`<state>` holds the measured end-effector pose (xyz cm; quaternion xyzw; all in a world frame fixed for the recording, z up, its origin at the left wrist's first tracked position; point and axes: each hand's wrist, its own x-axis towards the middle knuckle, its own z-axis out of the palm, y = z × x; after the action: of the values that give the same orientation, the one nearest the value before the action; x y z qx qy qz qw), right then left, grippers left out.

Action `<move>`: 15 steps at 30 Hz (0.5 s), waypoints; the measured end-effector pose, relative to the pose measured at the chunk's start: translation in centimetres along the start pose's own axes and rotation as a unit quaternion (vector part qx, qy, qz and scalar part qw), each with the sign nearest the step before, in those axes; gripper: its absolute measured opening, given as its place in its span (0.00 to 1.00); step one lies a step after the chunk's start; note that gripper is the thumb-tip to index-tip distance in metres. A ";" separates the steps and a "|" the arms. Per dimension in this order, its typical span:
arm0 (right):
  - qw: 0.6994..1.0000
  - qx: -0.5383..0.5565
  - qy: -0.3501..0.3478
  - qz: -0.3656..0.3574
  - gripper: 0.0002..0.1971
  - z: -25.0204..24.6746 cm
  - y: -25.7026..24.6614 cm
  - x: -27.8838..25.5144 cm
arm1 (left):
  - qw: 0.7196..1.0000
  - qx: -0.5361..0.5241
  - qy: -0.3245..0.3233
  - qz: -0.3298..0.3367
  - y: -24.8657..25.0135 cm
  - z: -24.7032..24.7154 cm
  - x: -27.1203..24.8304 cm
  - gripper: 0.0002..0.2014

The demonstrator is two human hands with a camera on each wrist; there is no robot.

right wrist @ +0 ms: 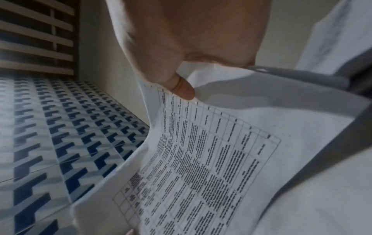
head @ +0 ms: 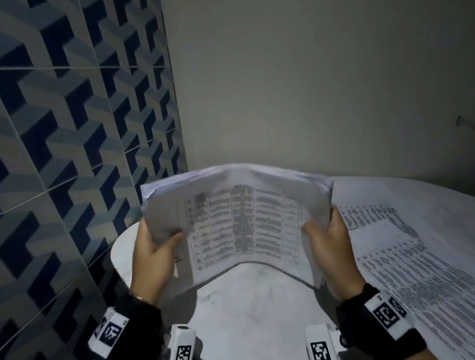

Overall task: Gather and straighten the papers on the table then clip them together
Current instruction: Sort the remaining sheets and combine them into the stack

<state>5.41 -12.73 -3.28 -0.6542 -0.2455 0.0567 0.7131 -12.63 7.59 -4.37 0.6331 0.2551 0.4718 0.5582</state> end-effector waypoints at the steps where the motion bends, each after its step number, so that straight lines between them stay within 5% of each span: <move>1: 1.000 0.009 0.007 0.017 0.19 0.0 0.6 -0.1 | 1.000 -0.001 -0.007 -0.010 -0.4 -0.1 -0.1 0.25; 10: 0.997 0.058 0.031 0.028 0.18 -0.7 0.2 1.0 | 1.000 -0.010 -0.014 -0.010 0.2 -0.7 0.1 0.29; 15: 0.995 0.031 -0.033 0.087 0.19 -1.3 1.5 0.8 | 0.997 0.011 -0.053 -0.047 0.4 -1.0 0.0 0.24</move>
<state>6.98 -13.40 -4.56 -0.6484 -0.2094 0.1477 0.7169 -13.58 7.90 -4.04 0.6504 0.2600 0.4081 0.5855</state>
